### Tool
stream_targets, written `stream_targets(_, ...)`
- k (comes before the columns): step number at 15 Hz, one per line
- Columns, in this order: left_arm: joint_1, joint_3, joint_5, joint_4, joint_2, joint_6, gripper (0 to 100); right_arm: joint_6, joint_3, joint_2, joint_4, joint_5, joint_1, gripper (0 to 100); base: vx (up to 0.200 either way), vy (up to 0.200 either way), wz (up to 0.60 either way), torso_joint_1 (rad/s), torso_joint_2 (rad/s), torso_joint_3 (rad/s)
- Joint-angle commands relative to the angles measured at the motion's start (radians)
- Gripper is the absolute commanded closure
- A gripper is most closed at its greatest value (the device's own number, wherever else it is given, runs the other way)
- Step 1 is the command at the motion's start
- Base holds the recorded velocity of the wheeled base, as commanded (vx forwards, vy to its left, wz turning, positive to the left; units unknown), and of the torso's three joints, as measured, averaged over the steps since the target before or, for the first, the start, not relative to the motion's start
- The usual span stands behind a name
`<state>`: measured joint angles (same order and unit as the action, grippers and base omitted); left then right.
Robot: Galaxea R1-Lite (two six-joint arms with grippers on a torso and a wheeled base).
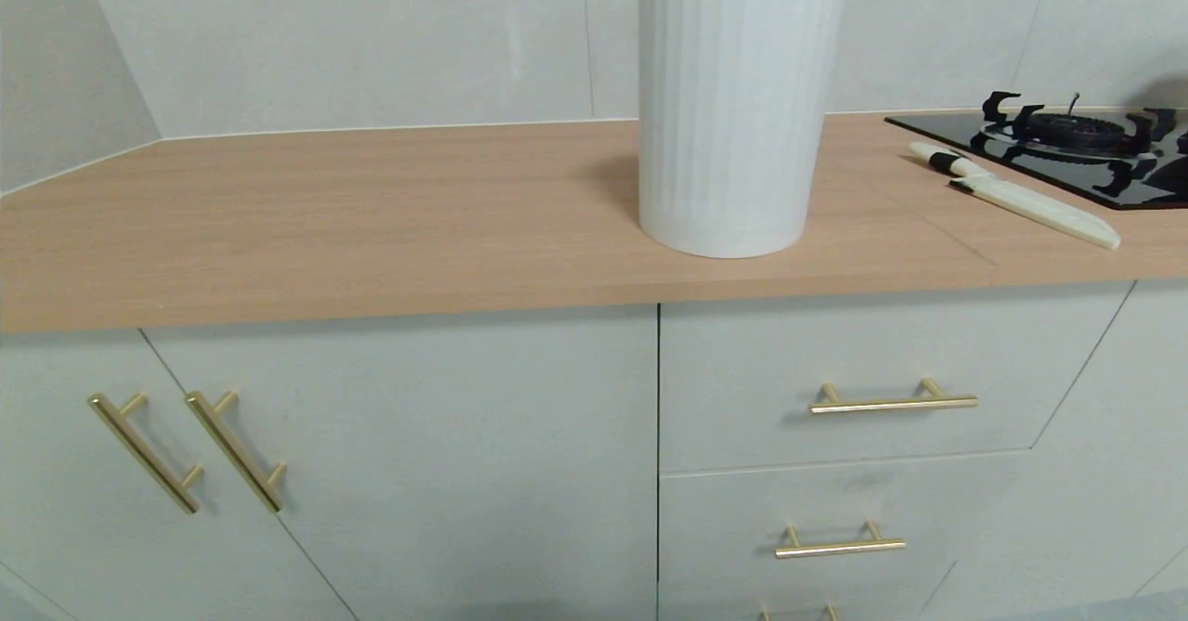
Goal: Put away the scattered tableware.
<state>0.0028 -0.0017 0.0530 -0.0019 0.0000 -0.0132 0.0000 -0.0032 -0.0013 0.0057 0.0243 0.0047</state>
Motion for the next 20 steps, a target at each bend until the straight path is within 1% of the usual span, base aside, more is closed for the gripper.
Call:
stream_targets(1,0.000,0.000,0.001,0.000,0.000,-0.001,0,0.000,0.000,0.001,0.000,0.000,-0.002,0,0.000,-0.200,0.00,0.002,0.00,0.002)
stream_targets(5,0.000,0.000,0.001,0.000,0.000,-0.001,0,0.000,0.000,0.001,0.000,0.000,0.000,0,0.000,-0.200,0.00,-0.001,0.00,0.002)
stream_targets(15,0.000,0.000,0.001,0.000,0.000,-0.001,0,0.000,0.000,0.001,0.000,0.000,0.000,0,0.000,0.000,0.00,0.000,0.00,0.000)
stream_targets(17,0.000,0.000,0.001,0.000,0.000,-0.001,0,0.000,0.000,0.001,0.000,0.000,0.000,0,0.000,0.000,0.00,0.005,-0.21,-0.212)
stream_targets(20,0.000,0.000,0.001,0.000,0.000,-0.001,0,0.000,0.000,0.001,0.000,0.000,0.000,0,0.000,0.000,0.00,0.045,-0.26,-0.339)
